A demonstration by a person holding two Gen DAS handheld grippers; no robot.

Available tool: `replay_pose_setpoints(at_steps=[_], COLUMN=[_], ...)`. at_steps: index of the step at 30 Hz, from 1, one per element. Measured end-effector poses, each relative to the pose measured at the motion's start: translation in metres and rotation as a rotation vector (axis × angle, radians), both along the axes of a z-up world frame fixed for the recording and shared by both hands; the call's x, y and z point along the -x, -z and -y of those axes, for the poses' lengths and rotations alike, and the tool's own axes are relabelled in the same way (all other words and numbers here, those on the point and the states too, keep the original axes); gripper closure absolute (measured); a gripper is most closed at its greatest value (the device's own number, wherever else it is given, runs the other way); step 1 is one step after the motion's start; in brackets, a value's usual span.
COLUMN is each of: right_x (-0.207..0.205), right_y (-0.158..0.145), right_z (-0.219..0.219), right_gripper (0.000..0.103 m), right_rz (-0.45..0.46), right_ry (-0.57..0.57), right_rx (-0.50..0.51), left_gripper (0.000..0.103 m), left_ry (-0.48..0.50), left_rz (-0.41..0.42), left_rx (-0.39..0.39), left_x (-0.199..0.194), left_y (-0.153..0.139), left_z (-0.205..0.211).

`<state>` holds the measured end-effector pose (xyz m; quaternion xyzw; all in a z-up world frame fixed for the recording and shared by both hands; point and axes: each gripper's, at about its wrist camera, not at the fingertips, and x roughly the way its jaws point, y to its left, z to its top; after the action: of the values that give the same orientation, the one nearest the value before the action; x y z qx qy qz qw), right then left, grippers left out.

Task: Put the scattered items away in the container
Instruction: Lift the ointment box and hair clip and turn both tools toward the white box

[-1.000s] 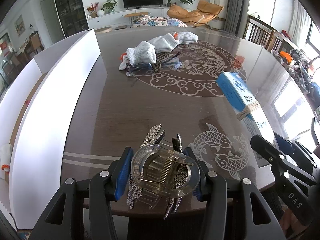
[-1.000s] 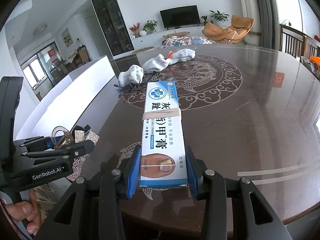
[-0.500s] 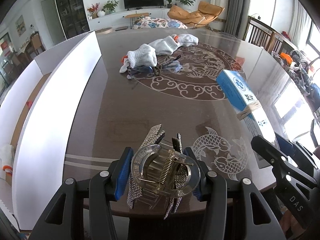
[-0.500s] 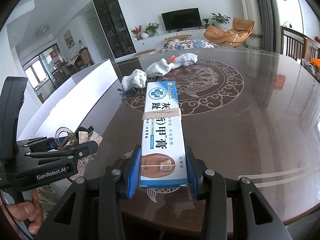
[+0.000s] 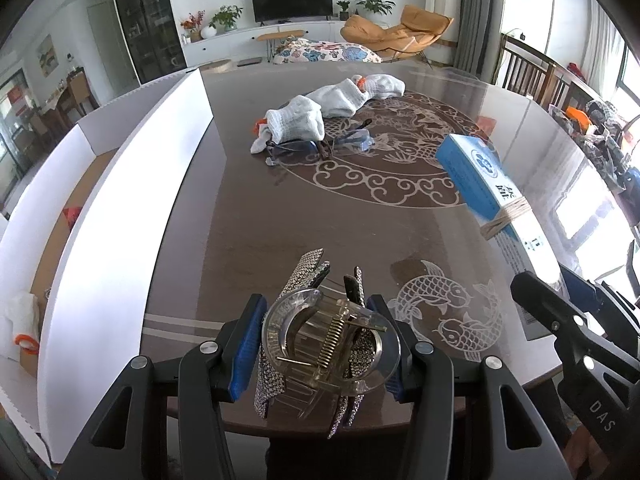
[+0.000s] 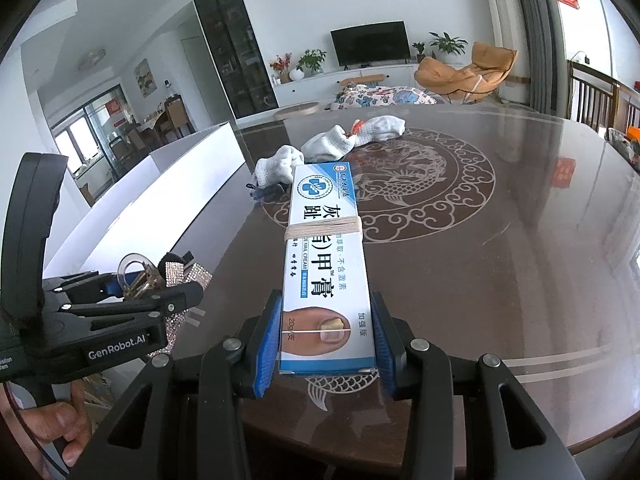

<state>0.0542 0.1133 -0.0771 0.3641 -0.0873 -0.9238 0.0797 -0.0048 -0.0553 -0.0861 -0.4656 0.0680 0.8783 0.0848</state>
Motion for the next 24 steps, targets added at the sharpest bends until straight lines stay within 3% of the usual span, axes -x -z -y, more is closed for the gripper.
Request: replay_pose_setpoints(at_steps=[24], right_x=[0.008], right_y=[-0.005], right_z=[0.018], right_gripper=[0.061], right_rz=[0.01], right_ry=[-0.033], right_rx=[-0.03], left_gripper=[0.052], left_ry=[-0.038], left_rz=[-0.019], left_rx=[-0.031], left_x=[0.006], left_y=[-0.016], left_z=[0.021])
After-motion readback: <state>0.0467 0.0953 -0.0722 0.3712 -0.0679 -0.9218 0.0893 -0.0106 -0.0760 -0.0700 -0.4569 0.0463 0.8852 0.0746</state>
